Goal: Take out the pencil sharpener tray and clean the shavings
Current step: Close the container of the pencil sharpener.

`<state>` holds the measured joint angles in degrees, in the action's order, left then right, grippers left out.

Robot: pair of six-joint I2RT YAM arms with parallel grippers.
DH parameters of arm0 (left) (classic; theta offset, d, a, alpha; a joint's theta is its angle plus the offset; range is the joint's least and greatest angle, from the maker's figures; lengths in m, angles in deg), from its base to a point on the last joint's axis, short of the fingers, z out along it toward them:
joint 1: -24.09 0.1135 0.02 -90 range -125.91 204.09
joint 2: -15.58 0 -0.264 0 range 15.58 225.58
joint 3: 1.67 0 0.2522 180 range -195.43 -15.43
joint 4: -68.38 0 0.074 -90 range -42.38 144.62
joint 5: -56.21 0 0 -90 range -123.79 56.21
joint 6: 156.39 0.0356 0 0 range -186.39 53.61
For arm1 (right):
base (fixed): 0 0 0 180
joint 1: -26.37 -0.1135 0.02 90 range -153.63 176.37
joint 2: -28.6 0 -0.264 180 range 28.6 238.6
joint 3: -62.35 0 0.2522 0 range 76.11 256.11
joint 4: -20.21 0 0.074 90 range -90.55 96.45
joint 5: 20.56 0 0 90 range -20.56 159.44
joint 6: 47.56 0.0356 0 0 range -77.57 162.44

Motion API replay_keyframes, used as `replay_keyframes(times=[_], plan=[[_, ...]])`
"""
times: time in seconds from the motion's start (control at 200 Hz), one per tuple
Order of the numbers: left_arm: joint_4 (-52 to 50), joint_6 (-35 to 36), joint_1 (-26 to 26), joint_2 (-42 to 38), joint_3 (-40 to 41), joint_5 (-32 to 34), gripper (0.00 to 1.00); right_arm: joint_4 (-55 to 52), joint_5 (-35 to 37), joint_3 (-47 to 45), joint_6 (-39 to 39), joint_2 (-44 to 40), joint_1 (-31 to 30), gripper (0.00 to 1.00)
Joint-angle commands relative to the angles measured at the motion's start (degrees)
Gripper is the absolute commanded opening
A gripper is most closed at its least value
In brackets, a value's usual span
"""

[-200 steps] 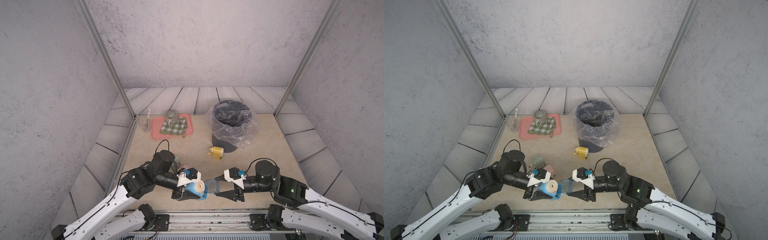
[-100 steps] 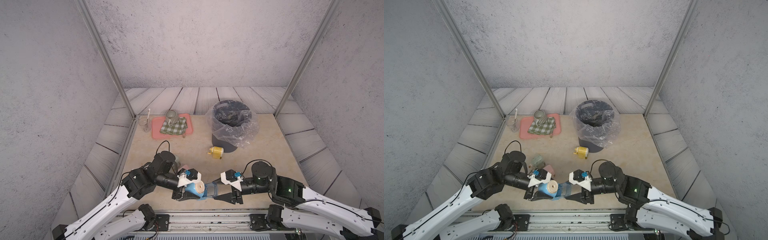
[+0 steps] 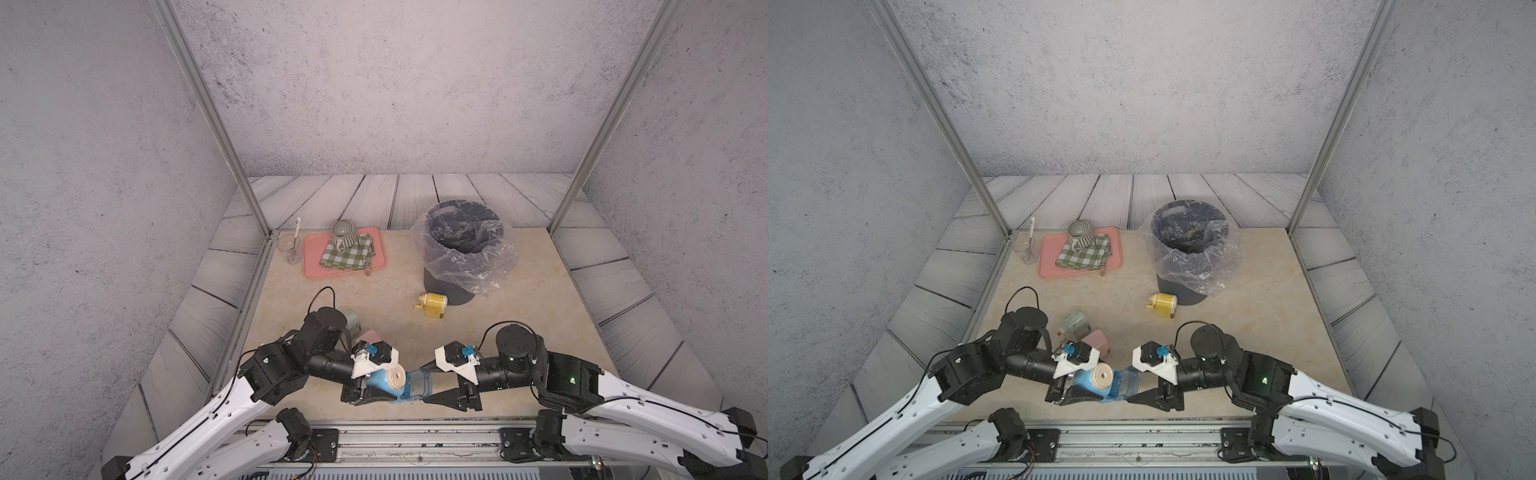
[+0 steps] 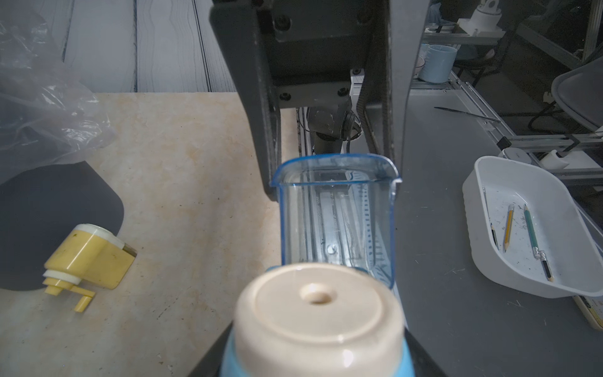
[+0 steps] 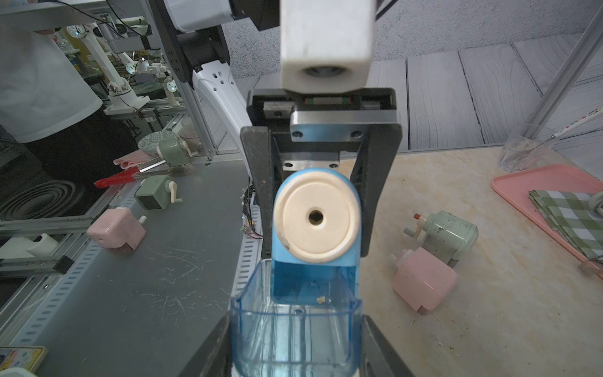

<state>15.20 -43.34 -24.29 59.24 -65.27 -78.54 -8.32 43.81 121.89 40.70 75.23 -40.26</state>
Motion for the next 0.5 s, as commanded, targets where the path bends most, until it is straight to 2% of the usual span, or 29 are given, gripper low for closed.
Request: replay_keyframes(times=[0.0, 0.18, 0.495], plan=[[5.95, -2.20, -0.05, -0.50, 0.49, -2.35, 0.00, 1.89, 2.68, 0.27, -1.78, 0.99, -0.36, 0.00], [6.45, -2.37, -0.05, -1.29, 0.89, -2.27, 0.00, 3.08, 1.72, 0.76, -1.37, 3.17, -0.41, 0.00], [6.38, -2.50, -0.04, -2.00, 1.43, -2.40, 0.00, 6.27, 6.13, -0.93, -1.70, 3.64, -0.40, 0.00]])
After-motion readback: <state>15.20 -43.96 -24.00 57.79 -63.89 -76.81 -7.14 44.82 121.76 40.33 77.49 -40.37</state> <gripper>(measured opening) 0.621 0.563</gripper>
